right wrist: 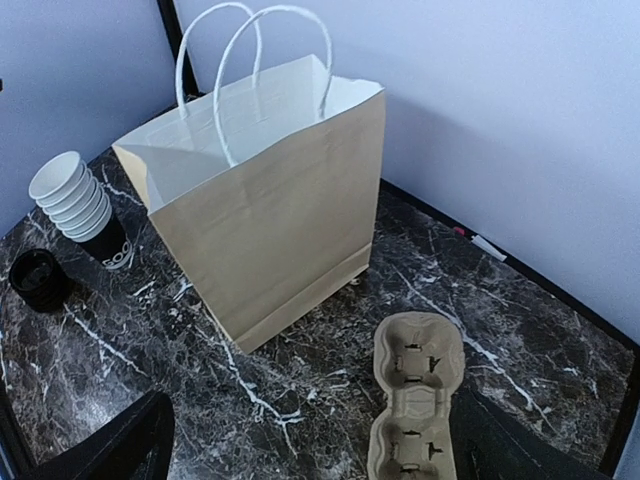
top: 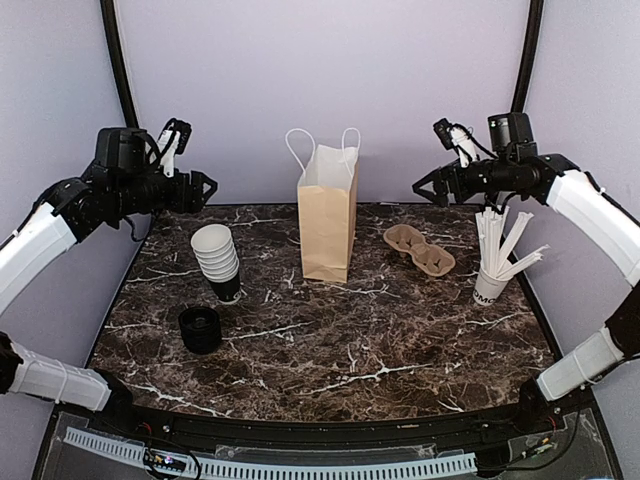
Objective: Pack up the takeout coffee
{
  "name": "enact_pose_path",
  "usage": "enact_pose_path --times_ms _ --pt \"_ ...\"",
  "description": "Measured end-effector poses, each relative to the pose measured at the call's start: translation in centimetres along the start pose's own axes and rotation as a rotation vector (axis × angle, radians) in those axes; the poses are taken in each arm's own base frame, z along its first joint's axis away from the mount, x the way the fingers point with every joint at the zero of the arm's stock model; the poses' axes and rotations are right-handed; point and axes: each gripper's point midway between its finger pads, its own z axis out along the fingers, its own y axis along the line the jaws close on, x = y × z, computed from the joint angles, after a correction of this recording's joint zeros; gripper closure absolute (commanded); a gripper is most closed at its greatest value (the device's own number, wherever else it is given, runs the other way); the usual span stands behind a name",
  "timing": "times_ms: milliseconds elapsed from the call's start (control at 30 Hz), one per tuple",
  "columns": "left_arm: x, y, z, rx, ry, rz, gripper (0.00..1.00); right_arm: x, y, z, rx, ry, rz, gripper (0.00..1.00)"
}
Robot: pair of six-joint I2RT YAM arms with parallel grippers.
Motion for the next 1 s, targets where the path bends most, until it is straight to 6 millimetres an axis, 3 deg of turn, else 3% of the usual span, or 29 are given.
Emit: enact_pose_path --times_ms 167,333,533,700,800,900,933,1000 --pt "1.5 -1.4 1.5 0.065 0.108 0.025 0.40 2.2 2.4 1.5 -0.139 0.041 -0.034 0.10" --pt "2.5 -3.4 3.5 0.159 0.220 0.028 0.43 6.0 4.5 4.1 -0.293 0.117 -0.048 0.19" --pt "4.1 -5.3 3.3 0.255 0.322 0.025 0.56 10.9 7.1 5.3 -0.428 0.194 -0.049 0.24" --pt "2.5 -6.5 3.0 0.279 0.376 0.032 0.65 13.4 9.0 5.3 -0.521 0.218 -0.050 0.25" --pt "2.3 -6.6 3.7 0.236 0.426 0.031 0.64 14.0 9.9 5.3 -0.550 0.216 -0.071 0.25" --pt "4.6 -6.2 3.9 0.179 0.530 0.010 0.59 14.6 10.6 5.3 -0.570 0.210 -0.086 0.25" --pt "5.5 -6.0 3.9 0.162 0.568 -0.001 0.46 14.8 10.7 5.3 -0.575 0.209 -0.085 0.25" --pt "6.8 -5.8 3.5 0.134 0.627 -0.016 0.37 15.0 10.8 5.4 -0.584 0.205 -0.087 0.26"
